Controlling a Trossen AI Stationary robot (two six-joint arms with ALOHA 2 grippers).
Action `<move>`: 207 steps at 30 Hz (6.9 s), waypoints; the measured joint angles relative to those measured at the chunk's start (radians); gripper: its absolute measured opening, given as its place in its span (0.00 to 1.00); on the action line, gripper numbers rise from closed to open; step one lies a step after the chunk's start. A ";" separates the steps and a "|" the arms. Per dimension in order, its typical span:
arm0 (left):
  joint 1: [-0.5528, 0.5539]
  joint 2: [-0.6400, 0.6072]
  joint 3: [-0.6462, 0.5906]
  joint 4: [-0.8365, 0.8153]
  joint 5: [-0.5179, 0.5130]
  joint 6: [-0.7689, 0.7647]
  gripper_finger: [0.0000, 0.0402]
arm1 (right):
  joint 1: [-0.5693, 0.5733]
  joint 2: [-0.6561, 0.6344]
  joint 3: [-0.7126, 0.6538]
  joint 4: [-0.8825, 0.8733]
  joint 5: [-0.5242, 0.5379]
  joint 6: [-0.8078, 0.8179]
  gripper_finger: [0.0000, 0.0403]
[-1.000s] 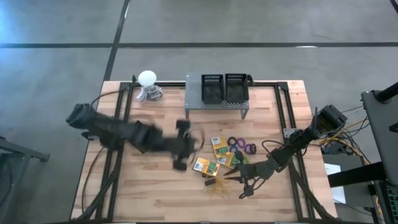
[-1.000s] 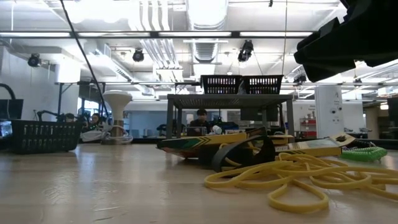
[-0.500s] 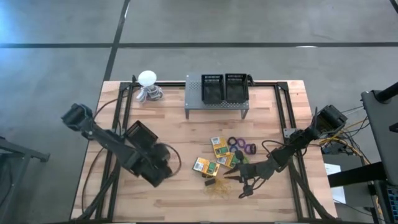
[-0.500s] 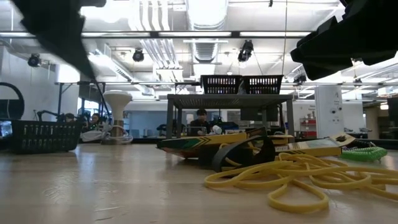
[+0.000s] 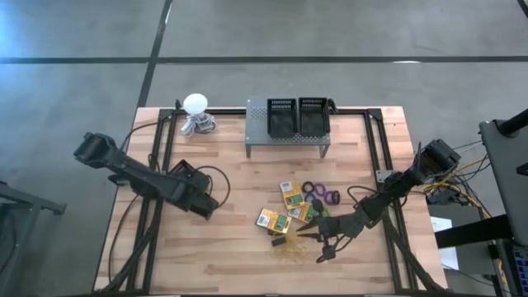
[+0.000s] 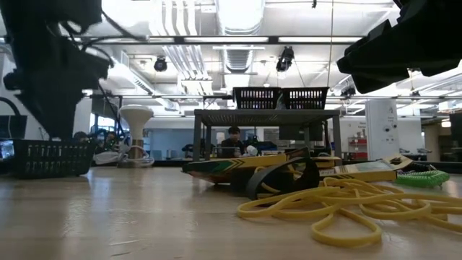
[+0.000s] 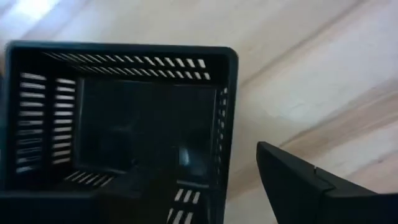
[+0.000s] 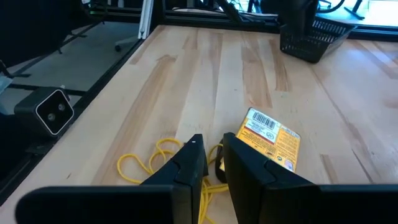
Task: Pick & Place Office Desk Supplies
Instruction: Put the black bin on the shelf, then put the yellow crayon box into the right black bin on the shelf
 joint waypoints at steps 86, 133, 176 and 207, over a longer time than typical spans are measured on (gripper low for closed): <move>0.695 0.434 0.947 -0.065 0.042 1.795 0.05 | 0.001 0.000 -0.002 -0.001 -0.003 0.008 0.14; 0.316 0.226 0.747 0.170 0.118 1.341 0.34 | 0.003 0.000 -0.002 0.001 0.087 0.049 0.14; -0.149 0.457 -0.067 1.577 -0.298 0.974 0.34 | -0.200 0.159 0.372 -0.904 0.051 -0.262 0.36; -0.150 0.459 -0.067 1.582 -0.298 0.970 0.34 | -0.258 0.214 0.664 -1.349 0.312 -0.236 0.02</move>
